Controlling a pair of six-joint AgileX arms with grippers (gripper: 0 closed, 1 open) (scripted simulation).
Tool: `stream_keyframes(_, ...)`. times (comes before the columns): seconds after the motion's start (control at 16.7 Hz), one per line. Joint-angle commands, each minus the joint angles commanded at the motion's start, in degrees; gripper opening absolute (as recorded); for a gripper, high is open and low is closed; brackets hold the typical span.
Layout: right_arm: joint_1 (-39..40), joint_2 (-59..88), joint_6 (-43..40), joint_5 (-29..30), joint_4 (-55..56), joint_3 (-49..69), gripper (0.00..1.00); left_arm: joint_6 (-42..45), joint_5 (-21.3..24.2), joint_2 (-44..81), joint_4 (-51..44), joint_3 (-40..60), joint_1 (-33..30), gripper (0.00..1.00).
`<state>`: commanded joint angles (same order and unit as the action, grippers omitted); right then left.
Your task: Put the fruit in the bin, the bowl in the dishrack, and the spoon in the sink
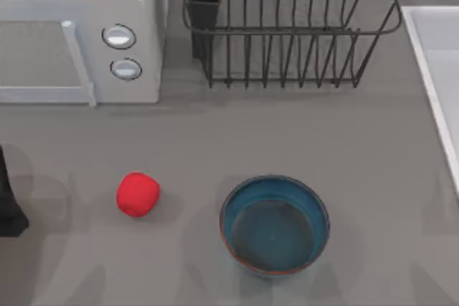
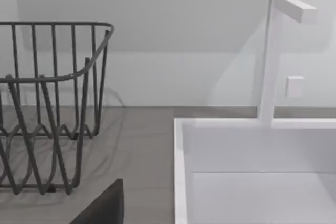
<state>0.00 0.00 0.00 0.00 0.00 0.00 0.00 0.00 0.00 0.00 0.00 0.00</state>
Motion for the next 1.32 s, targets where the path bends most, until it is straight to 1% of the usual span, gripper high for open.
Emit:
stream_keyframes(0.24,0.00,0.00,0.00,0.00,0.00,0.00,1.00,-0.15,0.06,1.81,-1.28,1.76,-0.68,1.00)
stream_keyframes(0.48,0.00,0.00,0.00,0.00,0.00,0.00,1.00,-1.04,0.20,12.75,-8.27,11.44,-4.13,1.00)
stream_keyframes(0.66,0.00,0.00,0.00,0.00,0.00,0.00,1.00,-1.94,0.18,27.22,-16.35,22.16,-7.88,1.00)
stream_keyframes(1.14,0.00,0.00,0.00,0.00,0.00,0.00,1.00,-4.28,-0.29,76.60,-41.69,52.73,-19.16,1.00)
stream_keyframes(1.32,0.00,0.00,0.00,0.00,0.00,0.00,1.00,-5.25,-0.23,90.82,-49.55,62.31,-22.68,1.00)
